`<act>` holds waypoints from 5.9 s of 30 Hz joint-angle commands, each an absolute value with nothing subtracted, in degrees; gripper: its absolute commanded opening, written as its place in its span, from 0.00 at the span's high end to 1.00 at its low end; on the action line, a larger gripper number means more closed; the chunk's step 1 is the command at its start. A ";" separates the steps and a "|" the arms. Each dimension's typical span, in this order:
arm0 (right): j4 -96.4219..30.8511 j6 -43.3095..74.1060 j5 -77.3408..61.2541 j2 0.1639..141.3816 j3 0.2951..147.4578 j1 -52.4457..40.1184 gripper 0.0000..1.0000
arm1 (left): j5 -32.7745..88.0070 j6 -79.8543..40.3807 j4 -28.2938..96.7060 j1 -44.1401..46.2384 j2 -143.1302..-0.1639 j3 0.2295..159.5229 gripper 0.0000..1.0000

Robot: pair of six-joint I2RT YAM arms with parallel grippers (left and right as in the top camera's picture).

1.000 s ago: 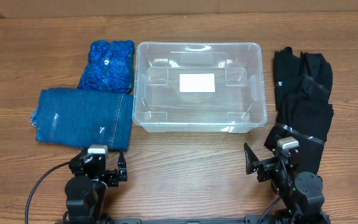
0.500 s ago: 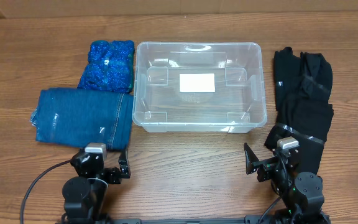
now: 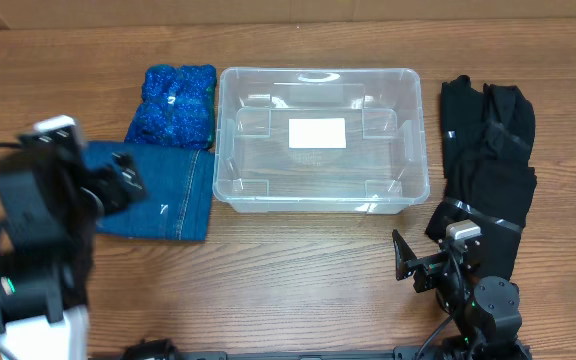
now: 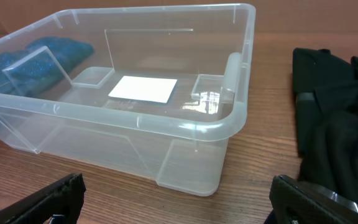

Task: Pack container
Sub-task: 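Grasp the folded blue denim with the left gripper and place it in the bin, then grasp the blue-green bundle with the left gripper and drop it in the bin, then grasp the top black garment with the right gripper and place it in the bin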

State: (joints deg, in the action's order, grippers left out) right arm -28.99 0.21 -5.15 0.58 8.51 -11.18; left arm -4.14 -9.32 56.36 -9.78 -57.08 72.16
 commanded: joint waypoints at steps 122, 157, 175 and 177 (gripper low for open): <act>-28.97 0.47 -5.21 0.16 8.10 -10.85 0.00 | -2.81 -24.34 69.41 3.68 -100.79 105.60 0.11; -66.19 14.59 -16.60 74.56 72.88 35.92 0.00 | -7.92 -23.77 70.67 -3.20 -100.86 105.58 0.00; -57.78 0.62 -29.82 110.30 66.13 37.63 0.76 | -7.92 -23.77 70.67 -3.27 -100.86 105.58 0.00; -60.80 0.58 -33.82 106.24 67.64 37.60 0.85 | -7.92 -23.77 70.67 -3.25 -100.86 105.58 0.00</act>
